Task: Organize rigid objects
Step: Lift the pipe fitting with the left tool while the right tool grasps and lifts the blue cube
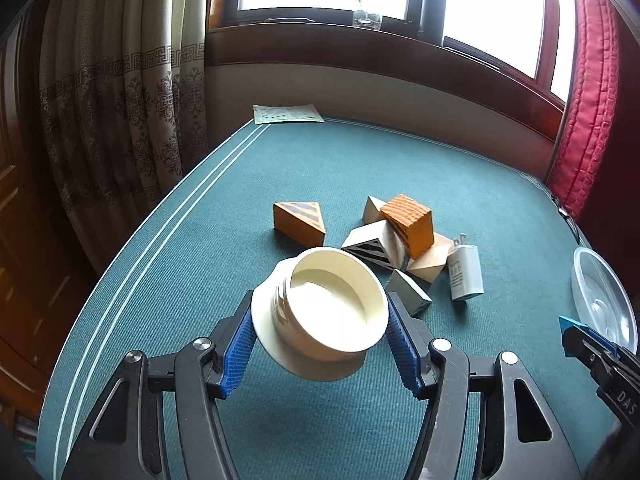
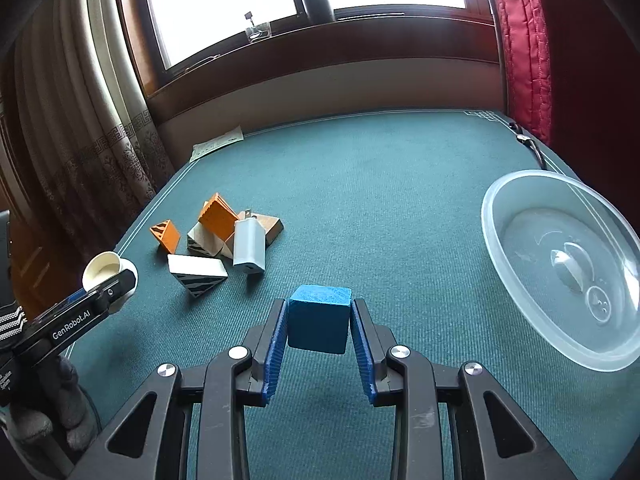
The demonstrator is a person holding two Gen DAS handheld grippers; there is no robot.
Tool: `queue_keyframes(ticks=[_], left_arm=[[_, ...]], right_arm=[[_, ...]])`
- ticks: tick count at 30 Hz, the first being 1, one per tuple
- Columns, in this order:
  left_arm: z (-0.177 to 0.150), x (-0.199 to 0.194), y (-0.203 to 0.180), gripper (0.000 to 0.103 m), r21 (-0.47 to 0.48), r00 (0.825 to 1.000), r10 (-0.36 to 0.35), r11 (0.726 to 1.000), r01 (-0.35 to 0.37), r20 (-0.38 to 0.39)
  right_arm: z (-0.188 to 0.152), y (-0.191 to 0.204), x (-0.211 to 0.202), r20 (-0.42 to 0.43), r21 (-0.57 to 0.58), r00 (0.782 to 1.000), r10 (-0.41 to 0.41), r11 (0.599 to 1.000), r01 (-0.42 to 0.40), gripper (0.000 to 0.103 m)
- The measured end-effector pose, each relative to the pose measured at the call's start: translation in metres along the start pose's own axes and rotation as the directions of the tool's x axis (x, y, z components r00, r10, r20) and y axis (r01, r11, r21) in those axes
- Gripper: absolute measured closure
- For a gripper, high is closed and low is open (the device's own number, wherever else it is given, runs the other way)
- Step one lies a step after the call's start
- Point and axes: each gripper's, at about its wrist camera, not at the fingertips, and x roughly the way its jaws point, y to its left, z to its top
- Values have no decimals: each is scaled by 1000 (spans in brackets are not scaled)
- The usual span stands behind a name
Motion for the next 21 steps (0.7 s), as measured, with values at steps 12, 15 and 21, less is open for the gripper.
queue_keyframes(ticks=[12,15,21], left_arm=[[1,-11,-53,41,88,998,-59,994,58,-1],[1,-14,-66,41,109,997,-76,991,75,2],[-1,-16,-94,41,150,994,-112,982,111,-6]], right_arm=[[17,-59,-30,82,82,990,-116,991,110,70],[21,-80,-37,94,106,982,-161,983,151,70],[23,-118,-50,103,139,965,-241,964,226,70]])
